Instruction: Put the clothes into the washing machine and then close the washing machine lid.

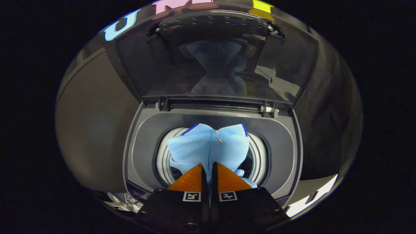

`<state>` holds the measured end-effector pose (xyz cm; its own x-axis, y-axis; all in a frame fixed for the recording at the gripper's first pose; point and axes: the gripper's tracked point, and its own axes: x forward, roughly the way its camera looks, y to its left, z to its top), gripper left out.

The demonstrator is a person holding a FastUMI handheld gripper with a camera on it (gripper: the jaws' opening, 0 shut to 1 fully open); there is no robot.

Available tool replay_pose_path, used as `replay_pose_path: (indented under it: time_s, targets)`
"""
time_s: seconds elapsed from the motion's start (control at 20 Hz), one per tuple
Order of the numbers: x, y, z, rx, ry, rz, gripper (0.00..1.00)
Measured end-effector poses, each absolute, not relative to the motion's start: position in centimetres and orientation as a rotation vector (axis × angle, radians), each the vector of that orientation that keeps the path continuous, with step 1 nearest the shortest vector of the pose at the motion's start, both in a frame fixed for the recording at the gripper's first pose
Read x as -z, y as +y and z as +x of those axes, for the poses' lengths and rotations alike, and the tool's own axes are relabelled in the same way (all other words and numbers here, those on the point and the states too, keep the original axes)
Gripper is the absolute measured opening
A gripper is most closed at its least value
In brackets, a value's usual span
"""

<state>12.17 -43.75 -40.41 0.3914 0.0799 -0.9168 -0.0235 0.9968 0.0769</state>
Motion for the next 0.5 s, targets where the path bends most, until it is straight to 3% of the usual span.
replay_pose_path:
  time_s: [0.25, 0.3, 0.35, 0.5]
  targets:
    - [42.1, -42.9, 11.9, -0.117, 1.195, 0.111, 0.08]
    - [42.2, -42.5, 11.4, -0.135, 1.208, 0.14, 0.13]
    - [42.4, -42.5, 11.4, -0.131, 1.217, 0.155, 0.2]
    - [42.5, -43.9, 11.9, -0.084, 1.185, 0.121, 0.64]
